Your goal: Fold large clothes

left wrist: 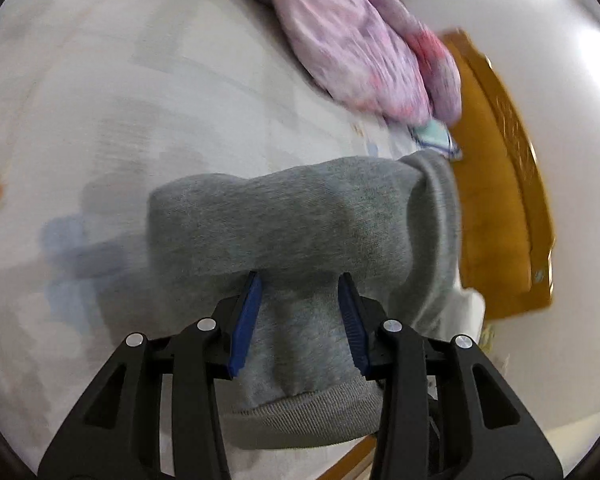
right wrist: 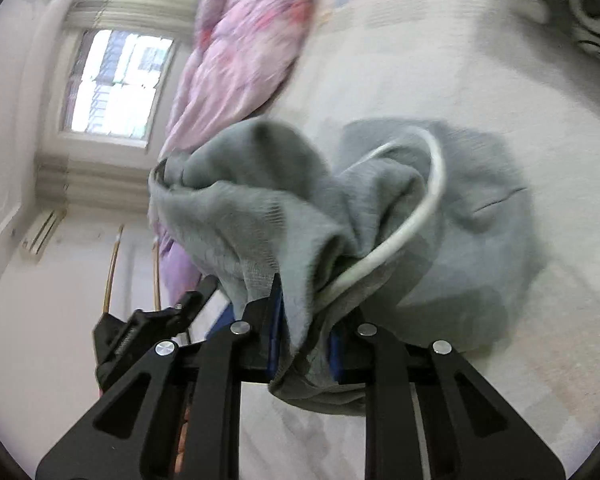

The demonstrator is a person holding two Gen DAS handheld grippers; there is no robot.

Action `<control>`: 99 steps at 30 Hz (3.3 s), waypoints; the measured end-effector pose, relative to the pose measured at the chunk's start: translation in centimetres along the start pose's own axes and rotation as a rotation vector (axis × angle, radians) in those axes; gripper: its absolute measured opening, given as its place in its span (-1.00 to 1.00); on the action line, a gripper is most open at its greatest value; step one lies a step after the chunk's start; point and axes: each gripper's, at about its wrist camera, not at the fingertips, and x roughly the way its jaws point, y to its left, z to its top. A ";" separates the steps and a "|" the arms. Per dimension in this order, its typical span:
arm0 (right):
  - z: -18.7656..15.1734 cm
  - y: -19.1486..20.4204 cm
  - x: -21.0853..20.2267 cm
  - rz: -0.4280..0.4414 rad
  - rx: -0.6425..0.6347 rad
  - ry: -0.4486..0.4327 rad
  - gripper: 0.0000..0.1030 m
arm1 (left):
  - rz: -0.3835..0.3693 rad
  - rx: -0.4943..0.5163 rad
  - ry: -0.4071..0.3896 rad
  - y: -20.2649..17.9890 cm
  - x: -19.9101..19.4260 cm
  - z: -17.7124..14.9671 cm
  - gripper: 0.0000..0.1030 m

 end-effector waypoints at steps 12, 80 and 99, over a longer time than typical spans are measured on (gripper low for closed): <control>3.2 -3.1 0.3 -0.115 0.023 0.105 -0.68 | 0.258 0.206 0.185 -3.5 9.5 0.6 -0.23; 7.2 -9.7 3.7 -0.065 -0.021 0.468 0.56 | 0.149 -0.131 0.142 5.3 6.8 -3.8 0.68; 7.6 -1.9 -0.6 0.005 -0.243 0.368 -0.40 | 0.033 -0.118 0.008 2.6 5.1 -3.7 0.23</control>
